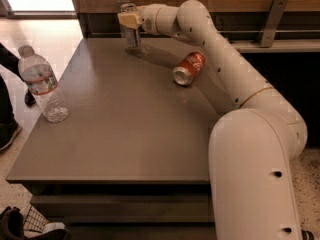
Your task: Move redbull can near water bottle
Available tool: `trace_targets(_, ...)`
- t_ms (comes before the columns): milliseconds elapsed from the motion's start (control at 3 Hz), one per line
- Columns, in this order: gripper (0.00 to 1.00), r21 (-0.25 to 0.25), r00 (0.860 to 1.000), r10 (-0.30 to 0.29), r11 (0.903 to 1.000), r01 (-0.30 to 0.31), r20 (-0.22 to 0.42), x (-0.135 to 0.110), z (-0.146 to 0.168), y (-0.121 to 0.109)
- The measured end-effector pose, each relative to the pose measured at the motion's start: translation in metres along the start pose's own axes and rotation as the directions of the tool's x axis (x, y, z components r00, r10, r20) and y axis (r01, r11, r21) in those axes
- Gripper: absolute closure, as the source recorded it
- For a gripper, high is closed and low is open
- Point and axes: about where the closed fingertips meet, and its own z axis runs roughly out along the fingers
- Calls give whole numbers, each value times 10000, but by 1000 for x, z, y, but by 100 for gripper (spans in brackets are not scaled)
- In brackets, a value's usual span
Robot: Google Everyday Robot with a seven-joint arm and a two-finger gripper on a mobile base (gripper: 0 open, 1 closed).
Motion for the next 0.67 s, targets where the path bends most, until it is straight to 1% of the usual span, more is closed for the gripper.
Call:
trace_targets(333,100,175,9994,-321,9993,319,97,-22,-25,19)
trace_targets(667,100,209,9967,-743,9971,736,341,-43,-59,60)
